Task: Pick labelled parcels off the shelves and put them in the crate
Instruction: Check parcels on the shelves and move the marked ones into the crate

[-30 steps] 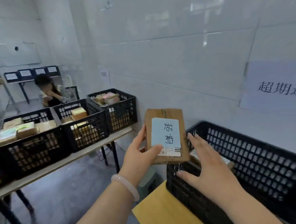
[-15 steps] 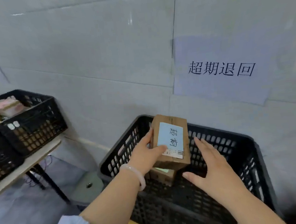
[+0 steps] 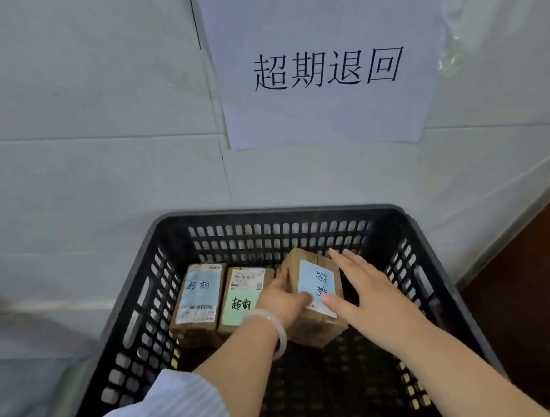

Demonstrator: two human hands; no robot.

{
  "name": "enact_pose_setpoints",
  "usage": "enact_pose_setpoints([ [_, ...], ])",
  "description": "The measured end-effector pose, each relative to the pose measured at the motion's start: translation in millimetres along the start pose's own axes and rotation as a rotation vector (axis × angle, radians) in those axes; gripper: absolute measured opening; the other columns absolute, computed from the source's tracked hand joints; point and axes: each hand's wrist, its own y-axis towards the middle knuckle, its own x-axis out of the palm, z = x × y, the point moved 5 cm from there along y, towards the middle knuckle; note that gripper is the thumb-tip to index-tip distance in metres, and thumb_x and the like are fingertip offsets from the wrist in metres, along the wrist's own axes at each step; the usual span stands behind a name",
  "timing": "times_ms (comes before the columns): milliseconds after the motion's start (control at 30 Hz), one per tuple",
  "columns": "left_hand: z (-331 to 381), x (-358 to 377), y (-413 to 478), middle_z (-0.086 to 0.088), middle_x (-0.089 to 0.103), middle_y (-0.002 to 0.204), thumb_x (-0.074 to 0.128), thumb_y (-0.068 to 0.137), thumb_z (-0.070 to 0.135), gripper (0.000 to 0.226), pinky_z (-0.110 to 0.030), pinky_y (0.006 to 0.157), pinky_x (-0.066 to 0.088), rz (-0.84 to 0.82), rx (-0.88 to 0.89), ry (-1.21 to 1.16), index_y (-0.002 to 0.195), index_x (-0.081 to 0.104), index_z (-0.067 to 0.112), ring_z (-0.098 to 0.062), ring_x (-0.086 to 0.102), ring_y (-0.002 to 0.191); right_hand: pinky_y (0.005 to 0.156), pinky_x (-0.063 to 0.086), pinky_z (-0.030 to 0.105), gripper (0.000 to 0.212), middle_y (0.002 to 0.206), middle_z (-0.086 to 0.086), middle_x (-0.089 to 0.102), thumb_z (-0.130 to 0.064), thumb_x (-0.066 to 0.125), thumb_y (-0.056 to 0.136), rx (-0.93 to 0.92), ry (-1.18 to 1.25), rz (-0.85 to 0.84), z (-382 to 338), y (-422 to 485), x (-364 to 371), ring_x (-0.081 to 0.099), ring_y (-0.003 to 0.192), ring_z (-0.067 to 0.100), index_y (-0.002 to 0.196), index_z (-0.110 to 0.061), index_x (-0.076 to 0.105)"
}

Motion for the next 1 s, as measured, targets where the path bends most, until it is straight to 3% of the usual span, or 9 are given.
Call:
enact_pose_setpoints([
  [133,0,9,19,-0.002,0.053,0.138,0.063,0.088,0.037,0.081,-0.038,0.103,0.045,0.038,-0.021,0.153,0.153,0.017,0.041,-0.022,0.057,0.117,0.116,0.015,0.031,0.065,0.159,-0.022,0.008,-0.062,0.037,0.094,0.032,0.086,-0.015,11,11,11,0.007,0.146,0.004,0.150,-0.050,0.008],
  [267,-7,23,36,-0.006,0.048,0.141,0.061,0.085,0.047,0.086,-0.041,0.105,0.043,0.035,-0.045,0.235,0.153,0.008,0.045,-0.026,0.054,0.122,0.117,0.016,0.032,0.057,0.158,-0.022,0.013,-0.060,0.030,0.096,0.078,0.199,-0.025,25,18,16,0.011,0.144,0.002,0.150,-0.050,0.012],
  [467,-22,39,45,-0.008,0.042,0.142,0.055,0.090,0.047,0.083,-0.040,0.101,0.046,0.000,-0.064,0.435,0.154,0.001,0.043,-0.026,0.053,0.120,0.117,0.012,0.027,0.054,0.158,-0.022,0.016,-0.058,0.029,0.097,0.095,0.301,-0.036,33,23,18,0.011,0.142,-0.005,0.150,-0.050,0.016],
  [600,-26,38,48,-0.008,0.037,0.146,0.057,0.093,0.039,0.086,-0.042,0.105,0.044,0.003,-0.057,0.538,0.155,-0.003,0.038,-0.026,0.049,0.126,0.109,0.014,0.023,0.056,0.158,-0.020,0.018,-0.060,0.029,0.097,0.115,0.342,-0.081,36,24,23,0.014,0.141,-0.002,0.150,-0.049,0.016],
  [800,-15,22,44,-0.002,0.026,0.155,0.065,0.089,0.042,0.085,-0.042,0.114,0.033,0.057,0.118,0.709,0.155,0.011,0.038,-0.026,0.031,0.140,0.103,0.013,0.021,0.057,0.158,-0.017,0.018,-0.060,0.028,0.097,0.121,0.327,-0.098,37,23,22,0.014,0.143,0.002,0.151,-0.046,0.015],
  [900,-15,17,42,0.000,0.037,0.149,0.055,0.092,0.051,0.075,-0.043,0.108,0.035,0.069,0.112,0.863,0.153,0.012,0.043,-0.026,0.033,0.136,0.103,0.014,0.022,0.058,0.159,-0.017,0.017,-0.061,0.028,0.097,0.116,0.319,-0.113,35,22,23,0.014,0.144,0.004,0.151,-0.046,0.014],
  [1000,-18,22,43,-0.002,0.047,0.135,0.051,0.097,0.043,0.071,-0.041,0.100,0.045,0.000,0.082,0.777,0.152,0.007,0.047,-0.026,0.049,0.122,0.104,0.015,0.023,0.058,0.159,-0.016,0.017,-0.061,0.028,0.097,0.113,0.320,-0.115,34,20,23,0.014,0.145,0.004,0.151,-0.046,0.015],
])
